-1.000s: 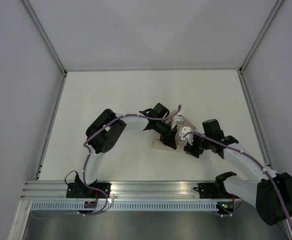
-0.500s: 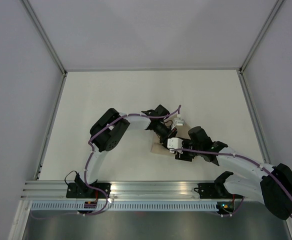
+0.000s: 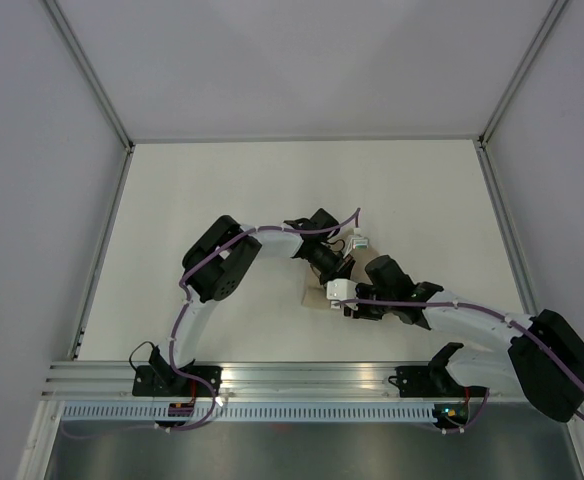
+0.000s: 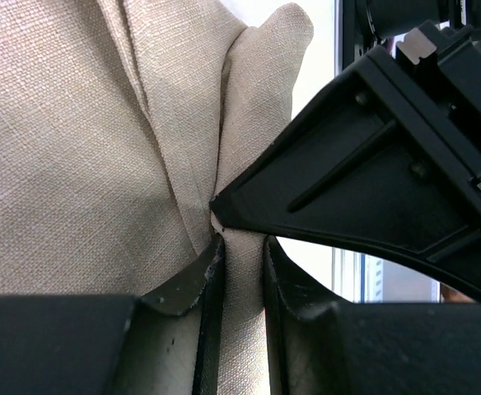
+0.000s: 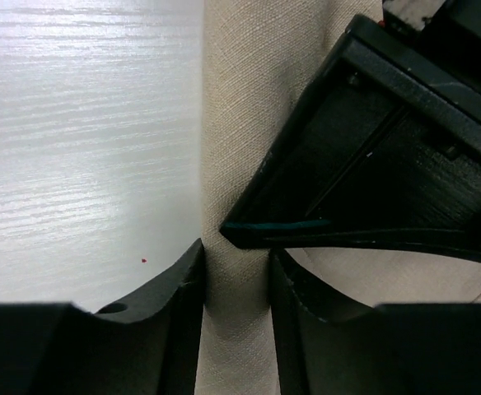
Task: Fold the napkin, place the utensils inside, and roll it up
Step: Roll the napkin with the utensil
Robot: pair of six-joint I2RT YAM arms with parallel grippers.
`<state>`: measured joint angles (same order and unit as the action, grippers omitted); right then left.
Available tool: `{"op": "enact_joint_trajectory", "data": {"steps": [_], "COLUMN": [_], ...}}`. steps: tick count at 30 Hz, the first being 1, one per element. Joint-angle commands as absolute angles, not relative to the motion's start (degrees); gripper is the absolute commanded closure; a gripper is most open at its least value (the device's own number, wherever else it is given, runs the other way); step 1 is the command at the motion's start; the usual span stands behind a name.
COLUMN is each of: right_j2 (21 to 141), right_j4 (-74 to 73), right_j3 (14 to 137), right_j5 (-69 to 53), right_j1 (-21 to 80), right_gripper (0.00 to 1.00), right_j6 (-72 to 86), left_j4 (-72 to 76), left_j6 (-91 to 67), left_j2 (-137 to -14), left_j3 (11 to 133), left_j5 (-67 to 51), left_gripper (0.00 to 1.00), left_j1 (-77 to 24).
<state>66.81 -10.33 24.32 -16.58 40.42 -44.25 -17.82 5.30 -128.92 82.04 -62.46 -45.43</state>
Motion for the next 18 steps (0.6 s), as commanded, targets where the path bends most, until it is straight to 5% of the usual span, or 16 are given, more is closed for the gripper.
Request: {"op": "enact_joint_trajectory", "data": {"steps": [1, 6, 10, 18], "right_j2": [68.38, 68.90, 69.87, 74.78], "right_j4": [-9.84, -11.86, -15.46, -22.41], "right_j3": [25.31, 25.49, 26.63, 31.19], "right_j5": [-15.03, -15.12, -17.48, -25.82], "right_j1": [41.04, 40.96, 39.99, 35.07], "right_gripper": [0.67, 0.90, 0.92, 0.94], "right_j6": [-42.89, -42.98, -43.59, -46.05], "left_j4": [-22.06, -20.93, -18.81, -12.57], "left_j6": [4.83, 3.08, 1.32, -4.04], "left_j2": [-133.16, -130.88, -127.01, -117.44], "left_j3": [80.77, 80.51, 80.68, 79.02], "left_j5": [-51.95, -50.72, -48.79, -42.81], "left_gripper": [0.90, 0.69, 0.59, 0.56], "left_j1": [-45.62, -45.62, -45.62, -43.07]}}
